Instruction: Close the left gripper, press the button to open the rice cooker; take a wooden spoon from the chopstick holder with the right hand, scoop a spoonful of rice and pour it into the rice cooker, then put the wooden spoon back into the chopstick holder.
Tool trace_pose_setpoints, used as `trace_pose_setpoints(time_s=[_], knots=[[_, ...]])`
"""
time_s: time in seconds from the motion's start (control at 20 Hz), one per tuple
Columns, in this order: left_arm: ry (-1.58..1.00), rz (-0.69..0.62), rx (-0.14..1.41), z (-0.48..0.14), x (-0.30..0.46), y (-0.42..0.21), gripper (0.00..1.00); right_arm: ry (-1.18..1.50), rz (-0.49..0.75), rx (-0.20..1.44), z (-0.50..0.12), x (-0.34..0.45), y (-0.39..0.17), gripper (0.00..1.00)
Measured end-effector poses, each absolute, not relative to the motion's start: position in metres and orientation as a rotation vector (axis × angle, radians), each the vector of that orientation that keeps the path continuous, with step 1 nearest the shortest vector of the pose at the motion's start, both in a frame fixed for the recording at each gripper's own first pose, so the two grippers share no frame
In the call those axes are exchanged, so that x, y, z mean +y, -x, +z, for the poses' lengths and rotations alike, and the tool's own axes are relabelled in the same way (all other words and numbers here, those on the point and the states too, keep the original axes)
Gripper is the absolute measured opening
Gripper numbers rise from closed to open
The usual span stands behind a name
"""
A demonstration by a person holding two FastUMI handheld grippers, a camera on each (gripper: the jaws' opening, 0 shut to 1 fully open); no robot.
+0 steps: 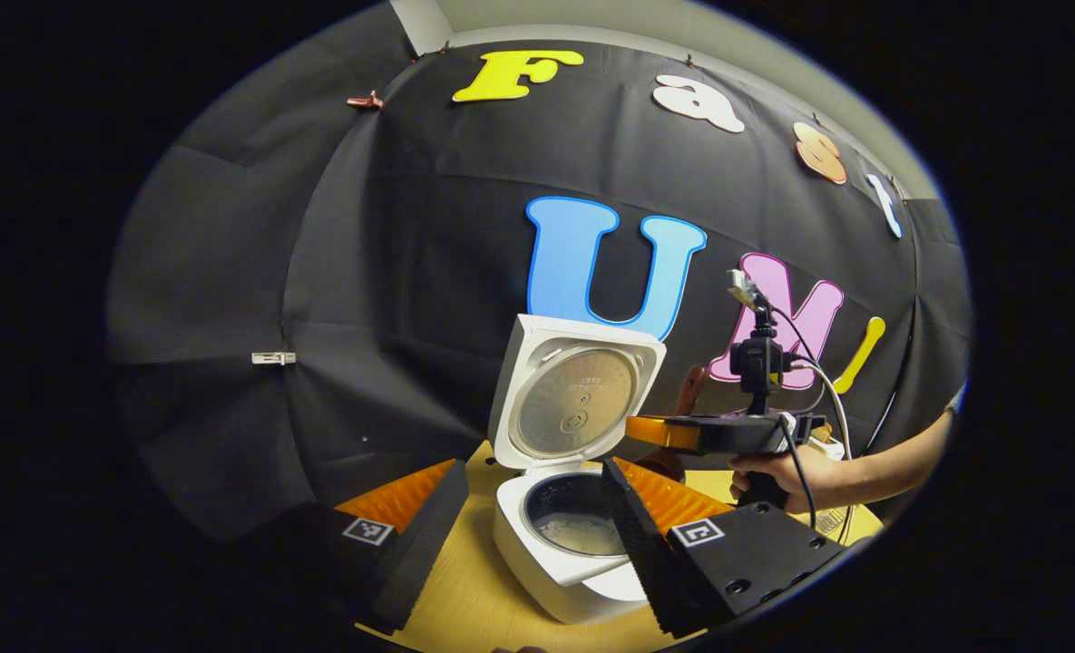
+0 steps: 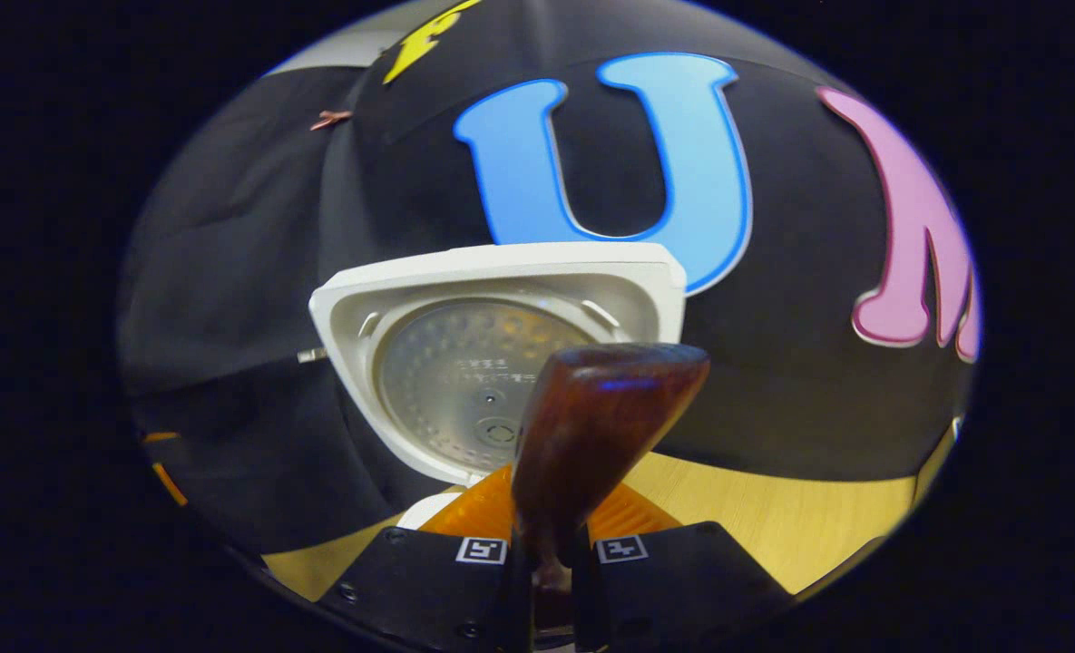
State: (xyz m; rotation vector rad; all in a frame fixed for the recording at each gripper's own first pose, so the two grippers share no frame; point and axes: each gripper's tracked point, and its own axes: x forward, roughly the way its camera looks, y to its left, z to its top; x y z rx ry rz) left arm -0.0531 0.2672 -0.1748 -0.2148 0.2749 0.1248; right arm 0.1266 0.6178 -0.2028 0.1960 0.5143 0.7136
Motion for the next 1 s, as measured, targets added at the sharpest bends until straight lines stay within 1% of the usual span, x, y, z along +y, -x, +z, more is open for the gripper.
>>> trace_pose_setpoints(time_s=[0.1, 0.3, 0.6, 0.75, 0.85, 0.95, 1.0], knots=[[0.214, 0.124, 0.273, -0.174, 0.266, 0.052, 0.95, -0.093, 0.771, 0.453, -0.193, 0.630, -0.119, 0.21], [0.216, 0.123, 0.275, -0.174, 0.264, 0.053, 0.95, 0.036, 0.846, 0.374, -0.185, 0.646, -0.108, 0.21], [0.216, 0.121, 0.276, -0.173, 0.265, 0.052, 0.95, 0.264, 0.992, 0.231, -0.175, 0.670, -0.075, 0.21], [0.219, 0.122, 0.273, -0.174, 0.266, 0.052, 0.95, 0.356, 1.018, 0.185, -0.175, 0.673, -0.062, 0.21], [0.221, 0.124, 0.272, -0.173, 0.265, 0.053, 0.95, 0.294, 1.025, 0.222, -0.169, 0.674, -0.059, 0.21], [0.219, 0.126, 0.270, -0.171, 0.265, 0.054, 0.95, 0.174, 0.994, 0.283, -0.163, 0.670, -0.065, 0.21], [0.220, 0.127, 0.269, -0.170, 0.264, 0.056, 0.95, 0.086, 0.959, 0.337, -0.163, 0.665, -0.073, 0.21]])
